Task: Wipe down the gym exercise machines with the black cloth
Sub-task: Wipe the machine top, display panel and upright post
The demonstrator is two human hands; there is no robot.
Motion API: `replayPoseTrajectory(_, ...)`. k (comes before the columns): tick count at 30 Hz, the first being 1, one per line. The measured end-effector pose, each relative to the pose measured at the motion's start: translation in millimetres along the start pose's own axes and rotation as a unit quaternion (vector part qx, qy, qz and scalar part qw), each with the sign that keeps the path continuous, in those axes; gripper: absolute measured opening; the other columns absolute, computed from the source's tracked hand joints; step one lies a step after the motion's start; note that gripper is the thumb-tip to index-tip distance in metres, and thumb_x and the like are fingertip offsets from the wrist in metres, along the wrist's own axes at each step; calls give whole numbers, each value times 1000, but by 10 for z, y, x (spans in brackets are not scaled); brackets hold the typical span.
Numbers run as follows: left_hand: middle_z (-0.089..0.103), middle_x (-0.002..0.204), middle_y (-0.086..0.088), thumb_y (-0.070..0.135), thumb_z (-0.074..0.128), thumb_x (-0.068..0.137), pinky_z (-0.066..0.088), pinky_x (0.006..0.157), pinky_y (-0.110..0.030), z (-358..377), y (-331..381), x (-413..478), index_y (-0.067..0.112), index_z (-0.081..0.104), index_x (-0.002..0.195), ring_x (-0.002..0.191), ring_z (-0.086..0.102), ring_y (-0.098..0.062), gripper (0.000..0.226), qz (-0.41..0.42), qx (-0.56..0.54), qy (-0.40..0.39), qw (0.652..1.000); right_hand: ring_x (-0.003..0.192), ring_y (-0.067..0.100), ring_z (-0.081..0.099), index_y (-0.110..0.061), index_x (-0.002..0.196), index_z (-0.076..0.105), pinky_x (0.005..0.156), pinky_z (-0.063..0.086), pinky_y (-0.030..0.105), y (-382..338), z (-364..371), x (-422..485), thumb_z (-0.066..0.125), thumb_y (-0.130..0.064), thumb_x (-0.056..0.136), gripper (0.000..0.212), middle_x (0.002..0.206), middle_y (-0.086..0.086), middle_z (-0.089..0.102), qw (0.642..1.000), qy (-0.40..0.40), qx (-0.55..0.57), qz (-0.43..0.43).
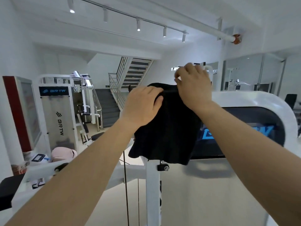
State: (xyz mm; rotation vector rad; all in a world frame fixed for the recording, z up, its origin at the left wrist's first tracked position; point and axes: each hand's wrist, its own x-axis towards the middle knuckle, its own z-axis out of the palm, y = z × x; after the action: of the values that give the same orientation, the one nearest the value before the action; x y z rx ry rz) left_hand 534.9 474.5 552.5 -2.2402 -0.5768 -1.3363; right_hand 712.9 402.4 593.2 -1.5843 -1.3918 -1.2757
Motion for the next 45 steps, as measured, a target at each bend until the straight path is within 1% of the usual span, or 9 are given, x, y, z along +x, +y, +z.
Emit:
replayPoseTrajectory(3,69,111,-2,37,33,105,50,86,-40,4,-184,-59,16,66,119,102,64,-23,42,-11,51,14,999,61,33,60,-11,88,65,54,34,33,-276,45,-169,53,-18,95,16,69,7,63,997,35,-2,-64)
replayPoseTrajectory(6,69,98,-3,35,30,106,48,71,-37,-33,-309,-80,13,68,106,88,63,-25,44,-30,48,30,998,70,30,60,-13,85,65,62,37,35,-511,105,-296,33,-37,102,44,78,6,66,998,-1,25,-55)
replayPoseTrajectory(11,71,88,-4,34,32,104,45,77,-41,59,-70,72,14,68,93,83,63,-27,43,-16,141,28,989,75,31,58,-12,94,62,69,40,41,-258,183,-364,38,-36,102,35,86,7,63,994,22,-15,-102)
replayPoseTrajectory(17,69,86,-1,36,32,105,41,66,-36,285,371,302,17,67,98,75,64,-23,40,67,155,0,986,82,31,54,-12,104,61,74,36,40,440,101,-526,32,-38,104,39,94,7,62,995,23,-62,-72)
replayPoseTrajectory(20,69,83,1,38,29,106,36,60,-32,177,141,219,18,68,98,70,64,-22,44,61,153,4,986,79,32,56,-12,99,60,72,37,41,180,155,-462,31,-37,104,39,90,7,62,996,33,-55,-57)
replayPoseTrajectory(26,67,85,-2,39,22,107,49,55,-42,-63,-447,-54,13,64,102,69,62,-26,50,28,101,23,994,61,28,58,-15,80,58,58,30,33,-570,248,-217,36,-35,102,37,71,3,62,994,44,-3,-101)
replayPoseTrajectory(37,67,106,-5,31,34,105,51,81,-39,101,-328,-2,10,66,115,95,61,-24,40,52,-40,38,997,80,28,54,-15,111,61,74,39,40,-83,179,-411,32,-38,104,38,96,4,62,993,7,-34,-115)
replayPoseTrajectory(40,60,116,-5,27,39,105,45,89,-25,130,-338,-130,7,59,122,104,57,-19,33,-2,-131,61,990,79,29,53,-13,106,61,73,38,42,-324,196,-373,32,-36,103,38,95,6,61,995,15,-40,-91)
replayPoseTrajectory(45,59,134,-2,36,34,108,48,101,-39,172,-433,-384,14,45,144,120,58,-17,43,-105,-240,49,964,75,27,57,-14,99,63,69,38,38,-820,238,-246,34,-32,102,34,89,4,64,992,21,-8,-122)
